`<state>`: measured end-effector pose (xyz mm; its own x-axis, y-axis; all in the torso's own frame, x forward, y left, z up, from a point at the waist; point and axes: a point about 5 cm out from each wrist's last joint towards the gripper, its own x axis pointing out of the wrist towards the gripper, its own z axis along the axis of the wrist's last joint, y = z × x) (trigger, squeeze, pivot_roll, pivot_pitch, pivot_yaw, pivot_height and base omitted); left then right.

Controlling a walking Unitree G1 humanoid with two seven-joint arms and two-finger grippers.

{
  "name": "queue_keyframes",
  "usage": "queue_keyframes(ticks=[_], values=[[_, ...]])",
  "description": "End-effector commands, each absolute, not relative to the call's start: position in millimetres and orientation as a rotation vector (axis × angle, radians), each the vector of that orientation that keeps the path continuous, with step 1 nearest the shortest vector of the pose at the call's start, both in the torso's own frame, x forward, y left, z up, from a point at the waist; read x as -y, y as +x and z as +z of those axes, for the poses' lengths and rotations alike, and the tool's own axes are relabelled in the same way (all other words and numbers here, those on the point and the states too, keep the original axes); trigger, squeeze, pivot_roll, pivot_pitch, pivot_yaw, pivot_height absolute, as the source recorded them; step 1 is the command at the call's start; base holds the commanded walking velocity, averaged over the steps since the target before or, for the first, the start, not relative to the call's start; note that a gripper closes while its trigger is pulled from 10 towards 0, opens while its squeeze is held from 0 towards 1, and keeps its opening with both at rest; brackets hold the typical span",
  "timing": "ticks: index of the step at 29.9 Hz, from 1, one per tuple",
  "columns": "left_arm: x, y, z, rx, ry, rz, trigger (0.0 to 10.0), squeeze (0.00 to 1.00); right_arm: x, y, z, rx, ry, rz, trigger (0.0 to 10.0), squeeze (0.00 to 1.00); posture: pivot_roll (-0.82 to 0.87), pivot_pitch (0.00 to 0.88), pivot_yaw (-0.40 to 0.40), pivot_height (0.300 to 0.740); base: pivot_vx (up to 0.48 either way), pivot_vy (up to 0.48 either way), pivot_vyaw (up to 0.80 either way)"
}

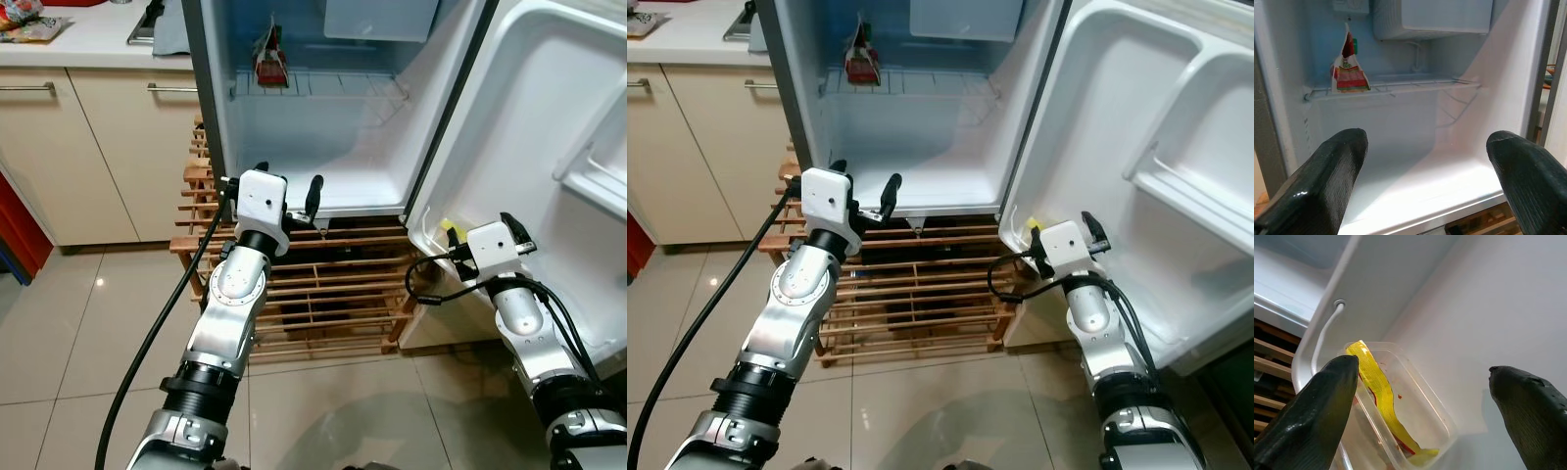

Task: Restocking fridge

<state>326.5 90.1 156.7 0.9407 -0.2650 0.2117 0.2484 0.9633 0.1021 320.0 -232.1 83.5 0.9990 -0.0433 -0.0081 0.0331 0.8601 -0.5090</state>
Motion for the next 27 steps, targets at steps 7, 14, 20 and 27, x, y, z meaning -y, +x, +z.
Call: queue_keyframes(ticks=[7,14,20,27], values=[[-90,325,163,0.247,0.078,-0.266,10.0,0.0,247,314,120,0.138,-0.578,-0.206,10.0,0.33,-0.03,0.0,-0.08,0.74,0.0,0.0,0.0],[-86,316,166,0.271,0.081,-0.292,10.0,0.0,239,281,143,0.3,-0.586,-0.241,10.0,0.0,-0.05,0.0,-0.085,0.74,0.0,0.0,0.0],[-89,300,145,0.199,0.071,-0.335,10.0,0.0,240,242,114,0.207,-0.56,-0.18,10.0,0.0,-0.06,0.0,-0.077,0.74,0.0,0.0,0.0],[-108,278,130,0.187,0.023,-0.304,10.0,0.0,240,217,84,0.084,-0.407,-0.11,10.0,0.0,-0.07,0.0,-0.065,0.74,0.0,0.0,0.0]])
